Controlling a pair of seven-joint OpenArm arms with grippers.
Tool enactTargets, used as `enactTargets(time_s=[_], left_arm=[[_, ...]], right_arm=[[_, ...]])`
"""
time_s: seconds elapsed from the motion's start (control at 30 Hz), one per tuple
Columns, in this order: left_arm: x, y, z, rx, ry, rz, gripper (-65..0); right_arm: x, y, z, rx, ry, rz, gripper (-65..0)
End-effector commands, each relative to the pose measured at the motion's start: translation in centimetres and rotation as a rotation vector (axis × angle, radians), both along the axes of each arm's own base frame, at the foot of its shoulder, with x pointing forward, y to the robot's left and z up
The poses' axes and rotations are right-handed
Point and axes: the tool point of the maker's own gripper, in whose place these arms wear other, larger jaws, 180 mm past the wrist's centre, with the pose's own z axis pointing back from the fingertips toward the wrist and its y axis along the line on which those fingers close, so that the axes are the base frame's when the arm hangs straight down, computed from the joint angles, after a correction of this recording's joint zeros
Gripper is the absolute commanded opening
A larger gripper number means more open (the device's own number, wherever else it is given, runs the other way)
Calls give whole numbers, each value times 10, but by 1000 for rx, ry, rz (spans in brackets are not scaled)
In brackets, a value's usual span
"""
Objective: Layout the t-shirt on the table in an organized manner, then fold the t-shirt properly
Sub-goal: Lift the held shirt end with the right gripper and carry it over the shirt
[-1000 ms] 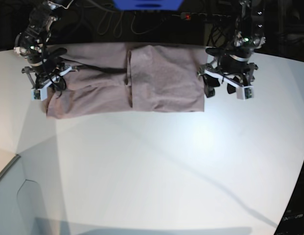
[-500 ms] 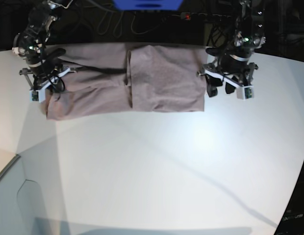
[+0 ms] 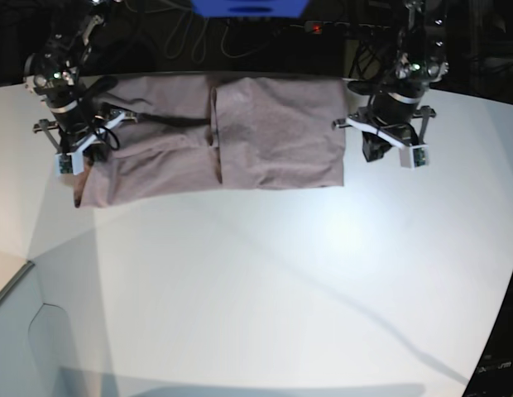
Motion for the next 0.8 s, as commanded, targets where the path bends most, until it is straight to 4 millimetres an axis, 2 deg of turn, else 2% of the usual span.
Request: enactTargets(time_s=[0.0, 0.2, 0.57, 0.77], left_arm=[[6, 1, 9, 5, -39, -2, -650], [5, 1, 8, 7, -36, -2, -650], [4, 2, 8, 8, -35, -3, -650], [4, 2, 8, 10, -35, -3, -650]], right_arm=[[10, 9, 16, 13, -67, 27, -650], [11, 30, 31, -5, -97, 96, -650], [15, 88, 52, 13, -148, 263, -650], [14, 114, 52, 41, -149, 329, -650]])
